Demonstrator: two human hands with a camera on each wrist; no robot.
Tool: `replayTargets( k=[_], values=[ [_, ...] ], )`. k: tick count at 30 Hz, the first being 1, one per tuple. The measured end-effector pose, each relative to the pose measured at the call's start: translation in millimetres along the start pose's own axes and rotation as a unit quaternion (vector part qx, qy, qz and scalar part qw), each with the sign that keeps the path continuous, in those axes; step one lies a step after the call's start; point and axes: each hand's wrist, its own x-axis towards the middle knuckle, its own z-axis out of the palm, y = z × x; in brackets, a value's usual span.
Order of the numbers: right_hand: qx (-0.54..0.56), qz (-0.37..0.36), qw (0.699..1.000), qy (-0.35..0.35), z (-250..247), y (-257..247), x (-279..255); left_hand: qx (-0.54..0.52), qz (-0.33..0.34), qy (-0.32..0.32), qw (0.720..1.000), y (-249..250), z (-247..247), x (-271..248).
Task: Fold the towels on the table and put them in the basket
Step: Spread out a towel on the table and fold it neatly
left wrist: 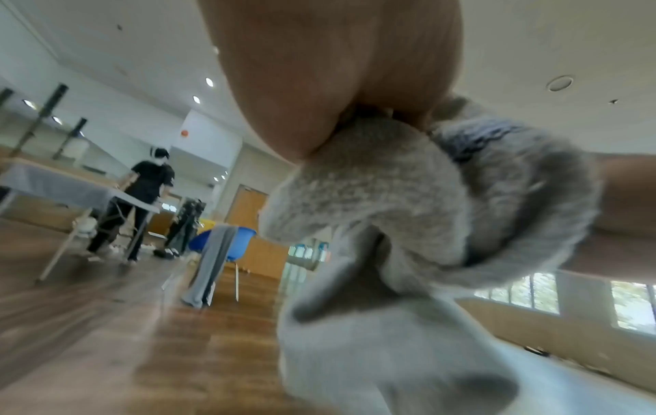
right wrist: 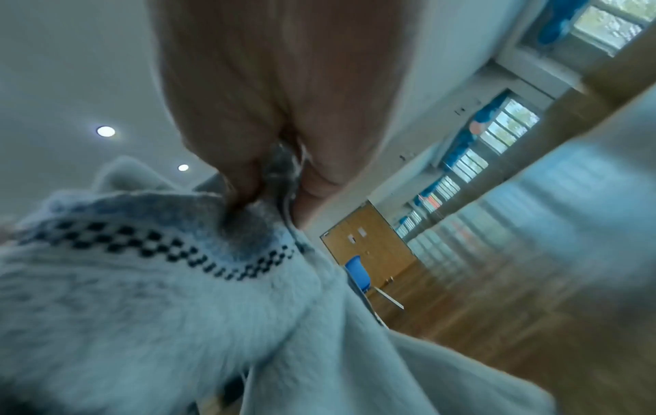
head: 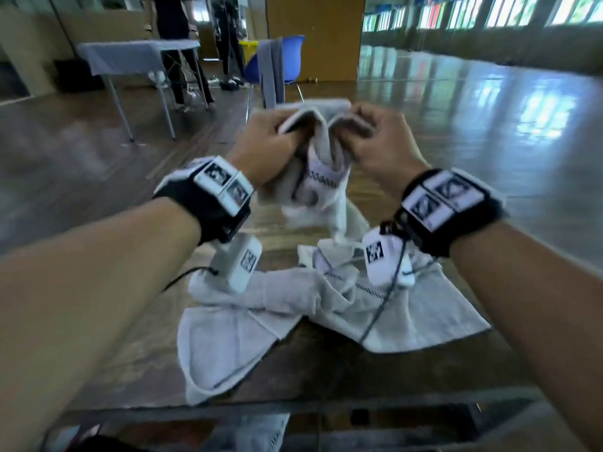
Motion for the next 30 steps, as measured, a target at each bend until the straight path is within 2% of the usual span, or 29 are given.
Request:
replayTargets(
  k=[3,5,9,12,13,15,17,20,22,24,26,28,30],
  values=[
    [-0.096,-0.067,0.993,0.032,9.7,-3.8,57.4,0.109,0.025,0.007,0.994,-10.2,-27.0,42.8],
    [-0.164,-0.075,0.983,0.045,12.9,7.8,76.8,0.220,-0.005,-0.009,0.975,-31.8,-44.8,55.2],
    [-0.213,-0.021,0.974,0.067,15.1,52.2,79.4,0.397,-0.094,-0.032,0.912,-88.0,-67.7,42.9],
    [-0.234,0.024,0.972,0.031,25.5,84.1,61.4,0.441,-0.142,-0.059,0.884,-122.5,-68.1,18.7],
    [-0.232,0.037,0.972,0.025,31.8,93.4,55.1,0.429,-0.159,-0.064,0.887,-131.7,-67.0,12.1],
    [-0.227,0.055,0.972,0.028,43.3,107.6,45.1,0.357,-0.189,-0.058,0.913,-143.8,-62.5,3.2],
    [-0.218,0.058,0.974,0.026,50.1,115.5,41.3,0.269,-0.202,-0.014,0.942,-152.7,-56.4,1.8],
    [-0.200,0.033,0.979,0.020,47.3,117.5,45.4,0.144,-0.217,0.077,0.962,-153.6,-49.6,7.1],
    [-0.200,0.002,0.979,0.038,42.3,116.4,47.9,0.128,-0.154,0.128,0.971,-149.2,-48.8,10.5],
    [-0.211,-0.019,0.976,0.050,36.5,117.6,44.9,0.164,-0.107,0.140,0.971,-143.6,-50.2,8.6],
    [-0.245,-0.009,0.969,0.012,29.9,123.2,33.8,0.218,-0.137,0.064,0.964,-143.9,-52.1,-1.1],
    [-0.293,0.032,0.954,-0.056,23.7,130.0,15.5,0.280,-0.210,-0.065,0.934,-148.5,-51.2,-19.9],
    [-0.310,0.069,0.944,-0.093,19.9,134.7,-5.9,0.294,-0.251,-0.144,0.911,-151.9,-49.0,-44.8]
  ],
)
